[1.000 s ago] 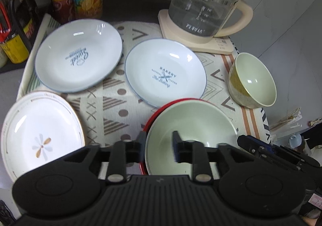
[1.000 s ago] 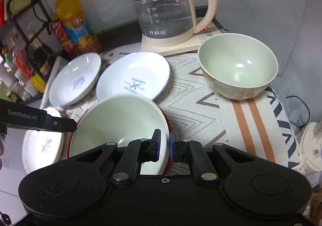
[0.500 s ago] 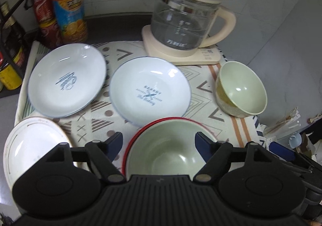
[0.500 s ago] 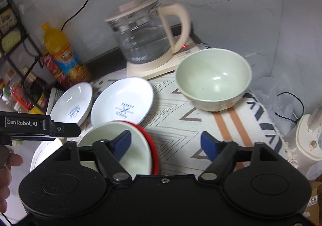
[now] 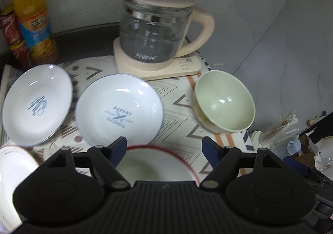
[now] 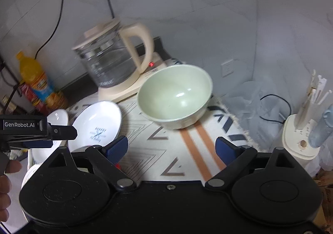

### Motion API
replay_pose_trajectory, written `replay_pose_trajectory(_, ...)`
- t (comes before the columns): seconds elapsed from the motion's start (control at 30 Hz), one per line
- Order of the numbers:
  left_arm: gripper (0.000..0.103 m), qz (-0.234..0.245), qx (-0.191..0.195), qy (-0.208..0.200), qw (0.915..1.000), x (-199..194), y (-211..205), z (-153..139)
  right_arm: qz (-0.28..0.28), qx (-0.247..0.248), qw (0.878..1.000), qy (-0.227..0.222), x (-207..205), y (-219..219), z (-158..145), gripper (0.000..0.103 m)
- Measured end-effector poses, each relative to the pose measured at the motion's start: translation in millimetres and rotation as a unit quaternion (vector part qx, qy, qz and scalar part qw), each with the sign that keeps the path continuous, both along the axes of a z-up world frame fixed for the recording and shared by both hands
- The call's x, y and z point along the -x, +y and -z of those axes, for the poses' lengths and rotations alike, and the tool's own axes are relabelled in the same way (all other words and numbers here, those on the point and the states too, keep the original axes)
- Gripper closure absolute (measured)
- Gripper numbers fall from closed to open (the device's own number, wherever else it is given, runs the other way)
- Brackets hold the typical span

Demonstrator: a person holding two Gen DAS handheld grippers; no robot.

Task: Organize plates and bowls
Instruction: 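Close both grippers on the rim of the smaller pale green bowl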

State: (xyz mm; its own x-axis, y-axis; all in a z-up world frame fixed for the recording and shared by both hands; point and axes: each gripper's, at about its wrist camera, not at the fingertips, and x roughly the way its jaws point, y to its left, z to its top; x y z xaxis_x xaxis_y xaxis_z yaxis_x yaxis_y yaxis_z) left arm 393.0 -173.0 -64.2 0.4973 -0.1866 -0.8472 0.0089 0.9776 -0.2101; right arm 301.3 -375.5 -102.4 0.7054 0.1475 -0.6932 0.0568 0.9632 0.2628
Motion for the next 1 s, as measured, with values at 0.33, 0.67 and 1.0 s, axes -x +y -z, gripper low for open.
replay_pose_trajectory(0.33, 0.026, 0.032, 0.017, -0.006, 0.9993, -40.2, -27.4, 7.6, 0.044, 0.015, 0.999, 0.003, -17.8, -20.5, 3.2, 0.013)
replay_pose_trajectory(0.67, 0.030, 0.055, 0.026, 0.010, 0.9981, -79.3, -47.7, 31.2, 0.083, 0.000, 0.996, 0.026, -42.8, -38.6, 19.2, 0.031)
replay_pose_trajectory(1.0, 0.054, 0.058, 0.039, 0.040, 0.9967, -107.6, -56.1, 63.1, 0.077, -0.036, 0.995, 0.046, -76.1, -38.1, 36.1, 0.054)
